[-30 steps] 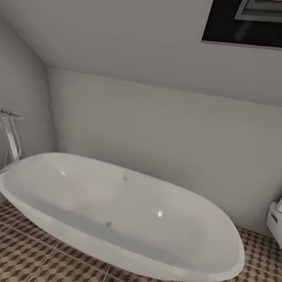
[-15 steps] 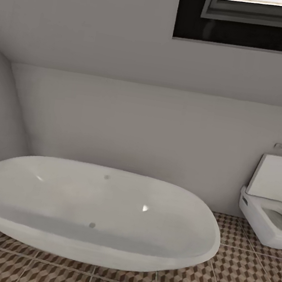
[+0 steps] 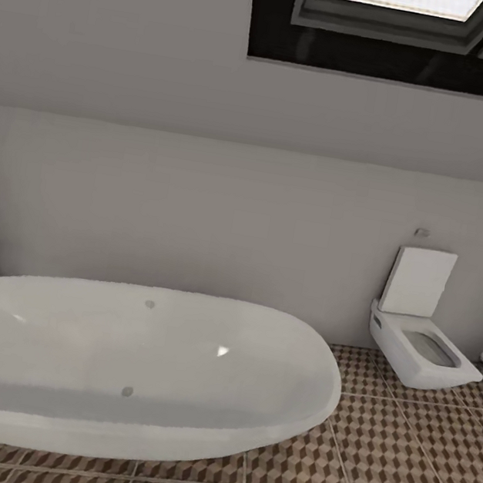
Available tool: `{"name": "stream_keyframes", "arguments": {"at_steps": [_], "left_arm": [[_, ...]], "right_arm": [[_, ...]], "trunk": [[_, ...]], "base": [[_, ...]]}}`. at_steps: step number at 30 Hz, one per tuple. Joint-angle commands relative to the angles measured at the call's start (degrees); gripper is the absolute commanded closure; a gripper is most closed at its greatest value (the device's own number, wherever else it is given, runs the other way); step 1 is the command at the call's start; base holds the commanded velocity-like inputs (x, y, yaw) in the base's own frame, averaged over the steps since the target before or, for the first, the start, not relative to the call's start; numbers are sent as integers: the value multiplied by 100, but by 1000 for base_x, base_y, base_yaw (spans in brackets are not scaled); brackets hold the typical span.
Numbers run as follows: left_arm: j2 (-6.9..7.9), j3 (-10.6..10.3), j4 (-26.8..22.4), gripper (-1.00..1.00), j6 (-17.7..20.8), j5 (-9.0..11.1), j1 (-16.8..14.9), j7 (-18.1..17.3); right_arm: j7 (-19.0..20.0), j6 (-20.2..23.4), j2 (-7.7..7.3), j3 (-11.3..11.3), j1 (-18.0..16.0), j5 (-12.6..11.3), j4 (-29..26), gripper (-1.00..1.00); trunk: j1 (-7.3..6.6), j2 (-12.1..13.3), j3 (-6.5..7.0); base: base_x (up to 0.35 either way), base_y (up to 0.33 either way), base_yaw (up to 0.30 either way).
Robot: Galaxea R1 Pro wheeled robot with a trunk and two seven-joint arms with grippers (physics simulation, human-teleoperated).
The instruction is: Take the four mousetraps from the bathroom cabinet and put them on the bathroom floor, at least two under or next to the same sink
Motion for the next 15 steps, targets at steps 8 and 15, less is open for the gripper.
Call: {"name": "stream_keyframes", "arguments": {"at_steps": [8,15], "left_arm": [[-1,-51,3,-100,-18,46,-4,19],[-1,-49,3,-100,-18,46,-2,19]], "right_arm": [[-21,2,-7,-45,-9,61,14,-100],[-18,2,-13,-45,-9,61,14,-100]], "trunk": [[0,-4,-6],[0,-4,-6]], "base": [[0,0,-296],[0,0,-296]]}}
